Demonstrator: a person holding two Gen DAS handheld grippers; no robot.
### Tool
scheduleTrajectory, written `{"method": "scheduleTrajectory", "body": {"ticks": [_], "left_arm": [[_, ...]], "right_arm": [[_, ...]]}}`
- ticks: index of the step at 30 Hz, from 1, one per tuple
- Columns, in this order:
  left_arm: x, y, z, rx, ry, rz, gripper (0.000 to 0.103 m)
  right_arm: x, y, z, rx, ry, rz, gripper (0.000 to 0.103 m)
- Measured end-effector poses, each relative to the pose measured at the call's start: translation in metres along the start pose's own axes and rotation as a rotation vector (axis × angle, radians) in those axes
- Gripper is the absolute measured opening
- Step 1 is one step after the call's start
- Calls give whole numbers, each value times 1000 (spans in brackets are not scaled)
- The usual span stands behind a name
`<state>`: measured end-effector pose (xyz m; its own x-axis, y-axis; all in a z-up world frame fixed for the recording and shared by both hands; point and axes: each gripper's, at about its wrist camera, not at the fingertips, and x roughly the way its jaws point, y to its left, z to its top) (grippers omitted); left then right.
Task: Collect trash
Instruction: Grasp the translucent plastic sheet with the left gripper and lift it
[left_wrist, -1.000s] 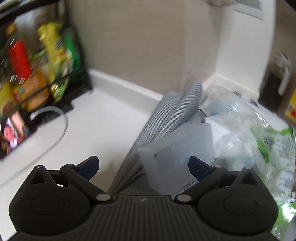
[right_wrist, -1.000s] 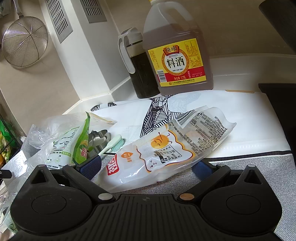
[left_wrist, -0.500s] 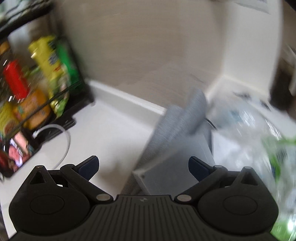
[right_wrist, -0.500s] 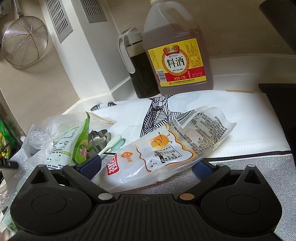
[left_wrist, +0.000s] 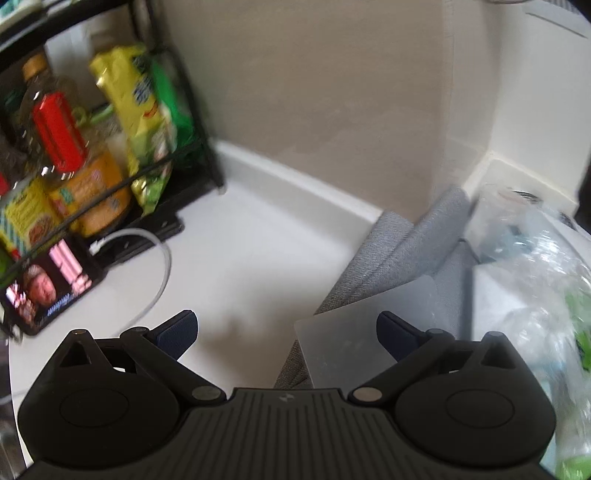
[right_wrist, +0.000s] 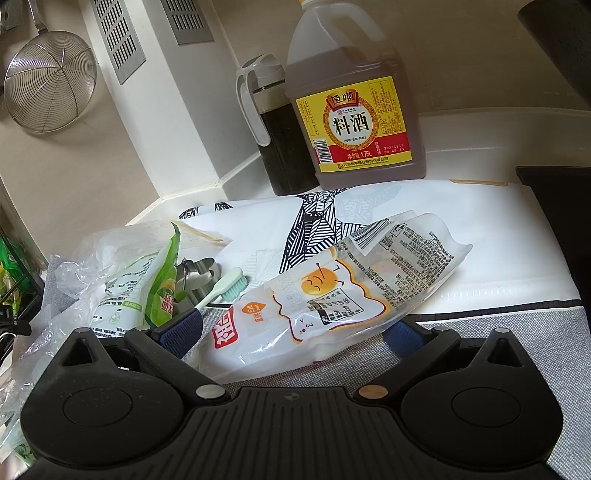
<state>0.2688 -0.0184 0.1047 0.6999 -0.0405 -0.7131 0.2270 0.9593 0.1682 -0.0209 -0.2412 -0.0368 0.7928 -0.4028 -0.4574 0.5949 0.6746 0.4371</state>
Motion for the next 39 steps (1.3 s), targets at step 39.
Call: {"method": "scheduleTrajectory", "body": {"ticks": [39], "left_arm": [[-17,-73,-47,641,-173,-26,83]], "right_arm": [[-3,1,-1,-5,-5,3,92]]}}
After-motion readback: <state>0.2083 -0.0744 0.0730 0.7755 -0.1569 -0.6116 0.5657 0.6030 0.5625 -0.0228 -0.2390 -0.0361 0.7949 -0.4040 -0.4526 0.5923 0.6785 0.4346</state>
